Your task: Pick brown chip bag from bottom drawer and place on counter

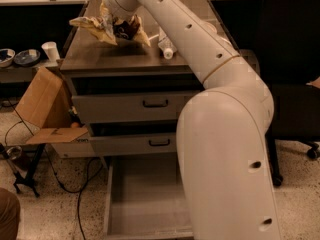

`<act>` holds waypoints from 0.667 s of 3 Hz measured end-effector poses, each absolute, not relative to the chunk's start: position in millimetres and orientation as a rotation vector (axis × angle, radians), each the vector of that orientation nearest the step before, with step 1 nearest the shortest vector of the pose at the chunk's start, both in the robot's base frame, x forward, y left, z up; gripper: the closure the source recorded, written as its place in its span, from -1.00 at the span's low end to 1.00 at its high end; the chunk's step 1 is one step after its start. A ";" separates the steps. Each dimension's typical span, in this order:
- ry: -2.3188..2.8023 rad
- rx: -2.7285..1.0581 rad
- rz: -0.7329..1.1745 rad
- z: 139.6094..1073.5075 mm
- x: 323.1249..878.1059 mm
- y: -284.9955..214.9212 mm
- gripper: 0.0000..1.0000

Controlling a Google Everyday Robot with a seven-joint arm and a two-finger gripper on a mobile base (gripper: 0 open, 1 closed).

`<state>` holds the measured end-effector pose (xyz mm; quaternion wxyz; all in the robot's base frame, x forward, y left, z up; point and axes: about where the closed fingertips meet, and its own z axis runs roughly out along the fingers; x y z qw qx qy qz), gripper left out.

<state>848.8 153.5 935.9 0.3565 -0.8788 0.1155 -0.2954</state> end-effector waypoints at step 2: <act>0.296 -2.306 -0.740 936.1 846.5 161.5 -1.00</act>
Offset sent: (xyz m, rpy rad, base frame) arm -0.0019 0.0070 0.0002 -0.0232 0.0223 0.0044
